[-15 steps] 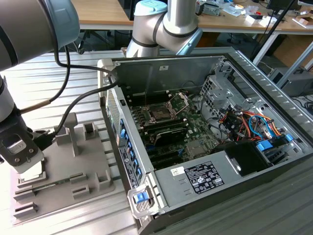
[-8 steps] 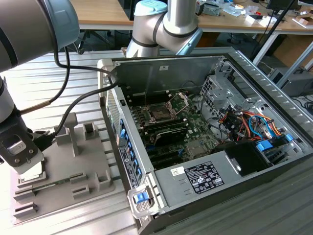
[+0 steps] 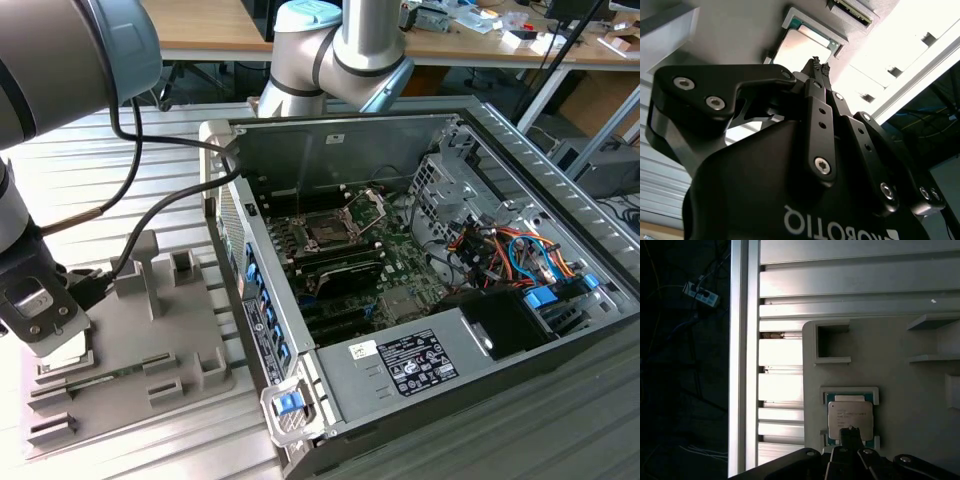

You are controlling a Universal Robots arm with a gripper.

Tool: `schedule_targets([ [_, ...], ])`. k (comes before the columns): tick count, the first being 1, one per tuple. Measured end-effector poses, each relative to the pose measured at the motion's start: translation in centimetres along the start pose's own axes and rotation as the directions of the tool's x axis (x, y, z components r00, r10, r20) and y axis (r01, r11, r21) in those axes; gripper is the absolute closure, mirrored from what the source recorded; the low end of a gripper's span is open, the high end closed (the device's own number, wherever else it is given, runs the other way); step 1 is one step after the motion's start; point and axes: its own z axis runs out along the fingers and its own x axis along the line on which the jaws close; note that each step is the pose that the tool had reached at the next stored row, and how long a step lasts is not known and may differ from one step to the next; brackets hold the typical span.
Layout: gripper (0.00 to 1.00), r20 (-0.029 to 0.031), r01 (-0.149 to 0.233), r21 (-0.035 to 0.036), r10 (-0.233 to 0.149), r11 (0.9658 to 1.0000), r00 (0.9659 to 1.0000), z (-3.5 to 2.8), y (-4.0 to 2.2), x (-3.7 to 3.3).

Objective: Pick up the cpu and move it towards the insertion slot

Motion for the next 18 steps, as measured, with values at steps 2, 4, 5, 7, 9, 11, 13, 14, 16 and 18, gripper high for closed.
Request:
schedule_targets([
  [2,0.89,0.0000,0.000,0.0001,0.000,1.0000,1.0000,0.04,0.00,0.01],
  [4,0.89,-0.0001,0.000,0.0003,0.000,1.0000,1.0000,0.07,0.00,0.02],
  [5,0.89,0.0000,0.000,0.0004,0.000,1.0000,1.0000,0.09,0.00,0.03],
  [7,0.89,0.0000,0.000,0.0006,0.000,1.0000,1.0000,0.13,0.00,0.04],
  [9,0.89,0.0000,0.000,0.0008,0.000,1.0000,1.0000,0.18,0.00,0.05],
  [11,0.89,0.0000,0.000,0.0011,0.000,1.0000,1.0000,0.24,0.00,0.06],
  [13,0.89,0.0000,0.000,0.0015,0.000,1.0000,1.0000,0.30,0.00,0.08],
  [14,0.89,0.0000,0.000,0.0016,0.000,1.0000,1.0000,0.33,-0.01,0.08],
  [16,0.89,0.0000,0.000,0.0015,0.000,1.0000,1.0000,0.40,-0.01,0.09],
  [18,0.89,0.0000,0.000,0.0016,0.000,1.0000,1.0000,0.47,-0.01,0.10],
])
